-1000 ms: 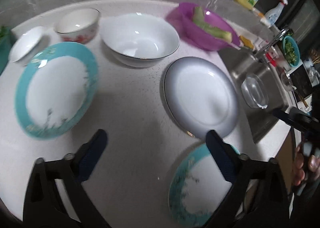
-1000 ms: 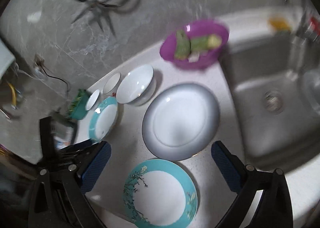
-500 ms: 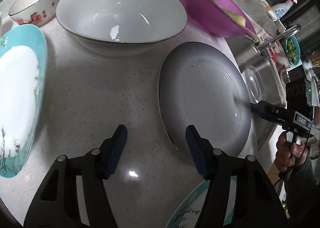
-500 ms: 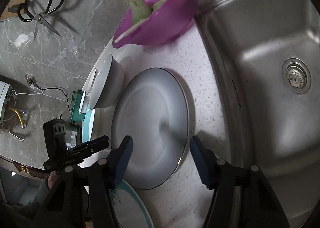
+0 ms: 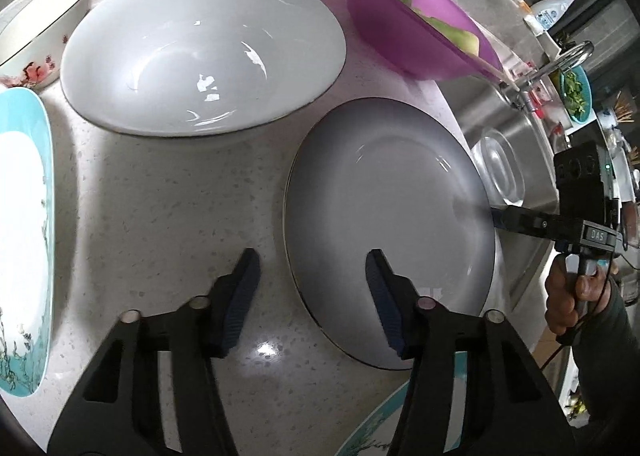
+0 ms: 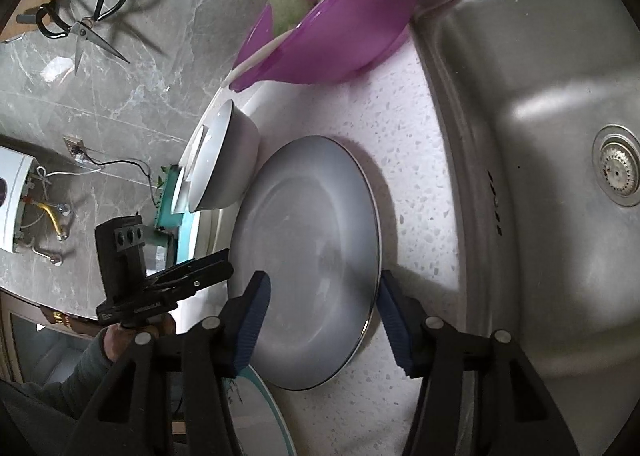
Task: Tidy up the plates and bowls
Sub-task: 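Move the left tool to the grey-rimmed white plate and close on its rim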
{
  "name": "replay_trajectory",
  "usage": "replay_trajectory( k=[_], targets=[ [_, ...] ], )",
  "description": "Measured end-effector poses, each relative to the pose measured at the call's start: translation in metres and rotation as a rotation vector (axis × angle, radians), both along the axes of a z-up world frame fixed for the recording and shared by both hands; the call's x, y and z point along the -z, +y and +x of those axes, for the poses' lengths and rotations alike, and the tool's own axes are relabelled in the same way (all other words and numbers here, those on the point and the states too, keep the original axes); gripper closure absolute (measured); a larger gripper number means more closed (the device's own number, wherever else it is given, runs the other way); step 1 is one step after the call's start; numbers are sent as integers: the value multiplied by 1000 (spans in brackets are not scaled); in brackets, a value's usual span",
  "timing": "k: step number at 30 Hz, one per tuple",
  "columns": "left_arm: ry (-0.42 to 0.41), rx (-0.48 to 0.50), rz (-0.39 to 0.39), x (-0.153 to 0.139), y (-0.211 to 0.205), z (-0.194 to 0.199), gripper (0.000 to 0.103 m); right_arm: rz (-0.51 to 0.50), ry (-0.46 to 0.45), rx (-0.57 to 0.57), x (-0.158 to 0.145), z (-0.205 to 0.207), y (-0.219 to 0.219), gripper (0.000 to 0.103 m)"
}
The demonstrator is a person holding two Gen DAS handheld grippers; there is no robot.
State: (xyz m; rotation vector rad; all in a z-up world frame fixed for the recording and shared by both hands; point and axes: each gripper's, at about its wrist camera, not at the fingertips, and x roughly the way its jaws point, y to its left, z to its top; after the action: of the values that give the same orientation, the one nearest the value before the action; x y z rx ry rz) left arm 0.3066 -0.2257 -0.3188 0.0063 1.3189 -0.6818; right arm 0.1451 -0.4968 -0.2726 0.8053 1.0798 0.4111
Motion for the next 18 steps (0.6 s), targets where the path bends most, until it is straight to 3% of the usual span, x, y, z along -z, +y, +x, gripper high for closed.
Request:
replay_trajectory(
  k=[3, 11, 14, 16, 18],
  targets=[
    [12, 5, 1, 2, -4, 2, 69, -4, 8, -13, -1, 2, 0, 47],
    [-25, 35, 69, -4, 6, -10, 70, -98, 31, -39, -6, 6, 8, 50],
    [-21, 32, 66, -4, 5, -7, 72, -159, 47, -60, -9, 10, 12, 63],
    [-18, 33, 70, -3, 6, -6, 73, -187, 76, -49, -6, 12, 8, 85],
    [-14, 40, 78, -3, 5, -5, 75, -173, 96, -37, -2, 12, 3, 86]
  ],
)
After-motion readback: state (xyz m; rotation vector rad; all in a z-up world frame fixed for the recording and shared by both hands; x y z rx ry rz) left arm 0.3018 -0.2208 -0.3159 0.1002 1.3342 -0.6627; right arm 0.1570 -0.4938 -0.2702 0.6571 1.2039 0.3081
